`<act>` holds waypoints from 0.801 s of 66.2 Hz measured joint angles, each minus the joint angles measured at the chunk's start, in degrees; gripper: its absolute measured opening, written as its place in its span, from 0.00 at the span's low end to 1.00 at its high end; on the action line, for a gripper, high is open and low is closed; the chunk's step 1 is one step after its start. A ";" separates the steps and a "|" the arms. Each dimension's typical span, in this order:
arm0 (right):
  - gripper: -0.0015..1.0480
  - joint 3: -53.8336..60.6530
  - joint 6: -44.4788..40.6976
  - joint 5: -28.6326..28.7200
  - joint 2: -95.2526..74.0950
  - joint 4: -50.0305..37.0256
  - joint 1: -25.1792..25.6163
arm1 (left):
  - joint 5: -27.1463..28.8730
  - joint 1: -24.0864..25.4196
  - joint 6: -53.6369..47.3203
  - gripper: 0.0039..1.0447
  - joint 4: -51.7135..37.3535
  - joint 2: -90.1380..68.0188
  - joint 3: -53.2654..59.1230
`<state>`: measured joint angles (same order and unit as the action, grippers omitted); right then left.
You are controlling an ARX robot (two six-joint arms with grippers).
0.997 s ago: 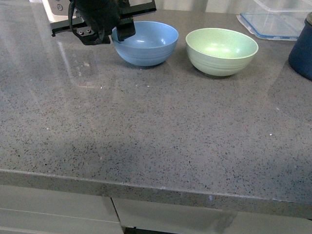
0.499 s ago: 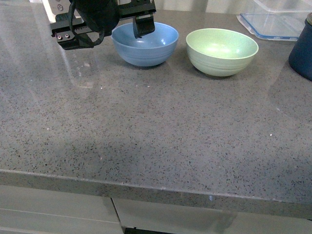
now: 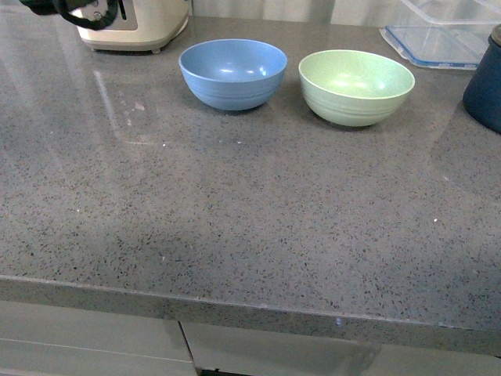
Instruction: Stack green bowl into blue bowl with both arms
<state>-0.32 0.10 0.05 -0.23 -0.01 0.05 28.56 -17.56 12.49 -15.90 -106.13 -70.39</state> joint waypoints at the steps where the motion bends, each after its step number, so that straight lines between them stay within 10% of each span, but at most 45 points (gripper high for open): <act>1: 0.90 0.00 0.00 0.00 0.00 0.00 0.00 | -0.02 -0.04 -0.15 0.94 -0.02 0.00 0.11; 13: 0.90 0.00 0.02 0.00 0.00 0.00 0.00 | -0.63 -0.22 -1.60 0.93 -0.52 -0.02 0.87; 28: 0.90 0.00 0.02 0.00 0.00 0.00 0.00 | -15.63 3.87 -10.60 0.55 -35.06 8.50 23.89; 44: 0.90 0.00 0.02 0.00 0.00 0.00 0.00 | -19.98 8.87 -11.82 0.05 -41.03 22.03 44.02; 53: 0.90 0.00 0.00 0.00 0.00 0.00 0.00 | -21.73 10.34 -12.04 0.03 -41.70 27.85 50.29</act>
<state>-0.32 0.10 0.05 -0.23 -0.01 0.05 6.83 -7.22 0.45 -57.60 -78.28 -20.10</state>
